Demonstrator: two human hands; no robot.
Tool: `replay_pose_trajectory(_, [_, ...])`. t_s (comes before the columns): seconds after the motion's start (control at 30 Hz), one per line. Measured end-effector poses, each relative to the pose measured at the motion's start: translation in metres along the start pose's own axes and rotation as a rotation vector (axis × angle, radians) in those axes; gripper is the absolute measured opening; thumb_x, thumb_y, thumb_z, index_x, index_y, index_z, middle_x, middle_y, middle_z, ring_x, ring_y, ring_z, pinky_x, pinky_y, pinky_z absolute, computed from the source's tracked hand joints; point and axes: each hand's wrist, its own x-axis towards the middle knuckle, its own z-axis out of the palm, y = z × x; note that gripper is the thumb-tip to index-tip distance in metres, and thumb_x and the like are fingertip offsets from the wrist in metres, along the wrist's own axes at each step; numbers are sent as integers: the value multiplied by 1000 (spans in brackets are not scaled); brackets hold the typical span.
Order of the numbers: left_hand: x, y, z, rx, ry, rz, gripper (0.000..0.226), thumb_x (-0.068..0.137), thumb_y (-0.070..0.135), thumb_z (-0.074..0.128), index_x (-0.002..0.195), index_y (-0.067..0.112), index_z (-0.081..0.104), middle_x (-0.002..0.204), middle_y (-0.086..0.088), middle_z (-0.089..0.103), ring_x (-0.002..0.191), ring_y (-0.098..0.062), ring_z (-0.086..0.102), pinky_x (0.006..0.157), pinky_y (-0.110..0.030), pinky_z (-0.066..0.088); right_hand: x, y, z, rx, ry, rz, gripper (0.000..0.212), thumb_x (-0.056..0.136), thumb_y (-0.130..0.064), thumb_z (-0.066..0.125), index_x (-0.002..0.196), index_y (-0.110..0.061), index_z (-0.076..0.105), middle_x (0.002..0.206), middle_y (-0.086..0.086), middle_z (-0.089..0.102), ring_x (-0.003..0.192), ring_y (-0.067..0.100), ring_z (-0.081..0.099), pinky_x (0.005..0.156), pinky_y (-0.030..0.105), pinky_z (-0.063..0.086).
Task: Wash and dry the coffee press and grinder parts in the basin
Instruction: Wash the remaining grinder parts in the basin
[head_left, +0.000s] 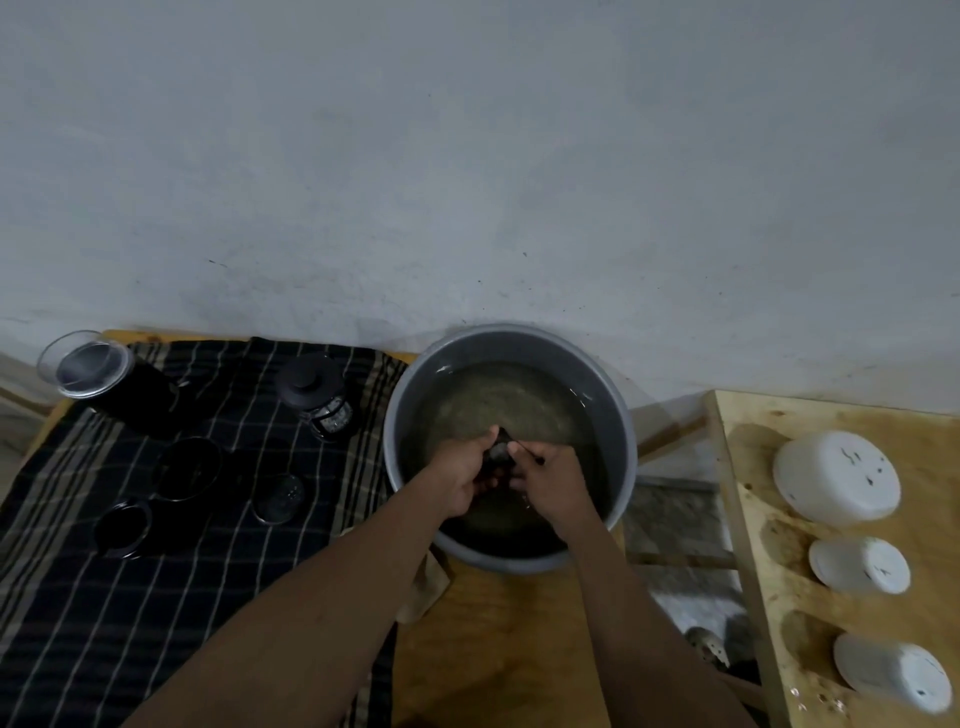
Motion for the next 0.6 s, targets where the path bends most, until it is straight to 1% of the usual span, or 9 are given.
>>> replay_pose_trajectory(0.07, [0, 0, -1, 10, 1, 5, 26, 97, 29, 66, 114, 9, 65, 110, -14, 69, 101, -31, 68, 93, -46, 58, -1, 1, -1, -53, -9, -35, 19, 101, -24, 59, 92, -34, 72, 85, 2, 76, 82, 20, 72, 86, 44, 60])
replay_pose_trajectory(0.1, [2, 0, -1, 8, 5, 11, 28, 97, 29, 66, 116, 7, 65, 109, -14, 70, 99, -31, 69, 90, -46, 59, -2, 1, 0, -79, -5, -58, 17, 102, -25, 59, 93, -33, 71, 81, 4, 75, 78, 20, 71, 84, 42, 60])
replay_pose_trajectory(0.2, [-2, 3, -3, 14, 11, 23, 20, 100, 25, 62, 108, 7, 65, 99, -12, 68, 83, -25, 66, 65, -35, 58, -3, 1, -1, -139, -34, -100, 14, 102, -25, 58, 98, -29, 71, 76, 3, 74, 72, 14, 69, 79, 34, 58])
replay_pose_trajectory(0.3, [-3, 3, -6, 53, 19, 31, 23, 101, 27, 61, 113, 7, 64, 99, -11, 67, 77, -22, 62, 61, -30, 51, -2, 2, -2, -159, -61, -111, 15, 102, -23, 58, 96, -28, 71, 73, -2, 72, 70, 12, 68, 78, 32, 57])
replay_pose_trajectory(0.4, [-5, 2, -6, 94, 23, 31, 29, 101, 28, 60, 116, 4, 65, 99, -13, 68, 72, -21, 61, 55, -29, 49, -2, 0, -2, -159, -19, -107, 19, 103, -24, 56, 90, -27, 70, 71, 1, 71, 66, 14, 65, 75, 34, 56])
replay_pose_trajectory(0.47, [-8, 3, -6, 101, 9, 47, 25, 101, 26, 61, 112, 5, 66, 102, -13, 68, 77, -22, 63, 60, -31, 53, -2, 0, -2, -151, -20, -85, 19, 103, -24, 56, 92, -25, 71, 74, 2, 71, 67, 14, 65, 77, 36, 56])
replay_pose_trajectory(0.53, [-11, 4, -7, 72, -13, 102, 11, 97, 17, 66, 104, 8, 68, 102, -11, 69, 86, -22, 65, 76, -37, 58, -1, 0, -4, -98, -38, -33, 18, 103, -26, 56, 98, -24, 73, 82, 0, 72, 78, 15, 66, 83, 37, 54])
replay_pose_trajectory(0.57, [-10, 4, -9, 86, -19, 157, 12, 93, 11, 70, 105, 9, 69, 104, -10, 69, 90, -21, 65, 84, -37, 58, 0, -1, -6, -38, -41, 17, 19, 102, -28, 57, 98, -24, 75, 86, -1, 73, 85, 17, 66, 86, 38, 53])
replay_pose_trajectory(0.6, [-8, 3, -12, 167, -15, 246, 22, 89, 7, 75, 110, 9, 69, 108, -8, 70, 95, -19, 66, 88, -34, 56, 1, -3, -6, 36, -37, 83, 22, 101, -33, 58, 96, -21, 76, 88, 0, 73, 89, 19, 66, 87, 39, 52])
